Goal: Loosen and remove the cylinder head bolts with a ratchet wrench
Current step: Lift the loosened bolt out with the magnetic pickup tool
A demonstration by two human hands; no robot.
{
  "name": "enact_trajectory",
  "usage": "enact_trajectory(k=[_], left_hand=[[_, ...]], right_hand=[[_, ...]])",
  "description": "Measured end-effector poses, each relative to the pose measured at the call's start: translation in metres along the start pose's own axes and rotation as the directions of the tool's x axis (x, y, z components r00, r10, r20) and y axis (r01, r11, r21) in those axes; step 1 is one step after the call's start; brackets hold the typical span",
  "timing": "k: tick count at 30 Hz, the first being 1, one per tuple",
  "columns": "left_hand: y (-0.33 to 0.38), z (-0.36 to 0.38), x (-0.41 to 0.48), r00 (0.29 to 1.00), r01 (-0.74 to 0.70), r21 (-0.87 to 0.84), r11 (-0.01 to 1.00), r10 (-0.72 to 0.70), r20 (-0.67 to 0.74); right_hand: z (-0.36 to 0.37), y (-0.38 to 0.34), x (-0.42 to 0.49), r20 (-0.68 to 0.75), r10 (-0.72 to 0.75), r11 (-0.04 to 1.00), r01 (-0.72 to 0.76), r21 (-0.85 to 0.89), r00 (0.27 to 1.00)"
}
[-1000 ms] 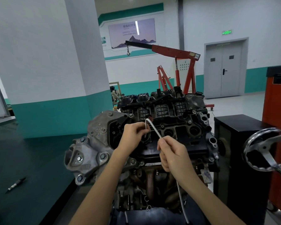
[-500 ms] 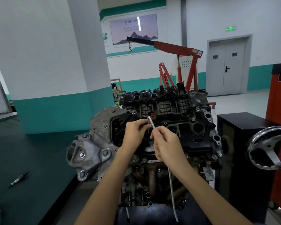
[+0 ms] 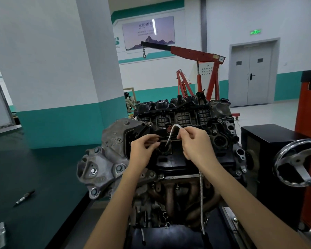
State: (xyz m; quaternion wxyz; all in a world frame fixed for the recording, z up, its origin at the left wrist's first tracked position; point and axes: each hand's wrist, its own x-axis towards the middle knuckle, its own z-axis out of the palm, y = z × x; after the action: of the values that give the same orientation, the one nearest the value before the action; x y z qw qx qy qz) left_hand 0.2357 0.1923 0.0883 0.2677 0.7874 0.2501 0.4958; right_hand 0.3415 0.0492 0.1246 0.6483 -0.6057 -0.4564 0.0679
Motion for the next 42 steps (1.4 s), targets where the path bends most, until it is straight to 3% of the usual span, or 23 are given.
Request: enact_trajectory(k=[17,26,32,35,38,40,42], left_hand=[[-0.018,0.016,-0.009,0.991,0.078,0.063,0.995,-0.071,-0.114],[0.004,0.055,0.005,0.987,0.132,0.236,0.963,-0.106,-0.12],[0.019,0.074,0.009,0.988,0.13,-0.083,0.988,-0.137,-0.078],[0.02,0.075,0.014,0.979,0.143,-0.036,0.989,-0.146,-0.14],[0.015,0.061,0.021,0.925,0.314,-0.119,0.942,-0.332,-0.186],[0.015,0.045,0.02,0.88,0.423,-0.191,0.886,-0.451,-0.146],[0.025,0.037,0.013,0.921,0.37,-0.24,0.897,-0.389,-0.034]], right_hand=[[-0.034,-0.043,-0.023,-0.046,-0.028,0.963,0.04,0.268,0.999],[-0.054,-0.055,-0.033,-0.034,-0.097,0.907,0.103,0.408,0.995],[-0.067,-0.053,-0.035,-0.028,-0.15,0.867,0.146,0.477,0.988],[-0.072,-0.051,-0.034,-0.064,-0.118,0.86,0.134,0.492,0.991],[-0.082,-0.048,-0.035,-0.097,-0.089,0.859,0.126,0.497,0.991],[-0.091,-0.05,-0.034,-0.113,-0.119,0.837,0.161,0.523,0.986],[-0.099,-0.053,-0.028,-0.124,-0.124,0.813,0.173,0.556,0.984]])
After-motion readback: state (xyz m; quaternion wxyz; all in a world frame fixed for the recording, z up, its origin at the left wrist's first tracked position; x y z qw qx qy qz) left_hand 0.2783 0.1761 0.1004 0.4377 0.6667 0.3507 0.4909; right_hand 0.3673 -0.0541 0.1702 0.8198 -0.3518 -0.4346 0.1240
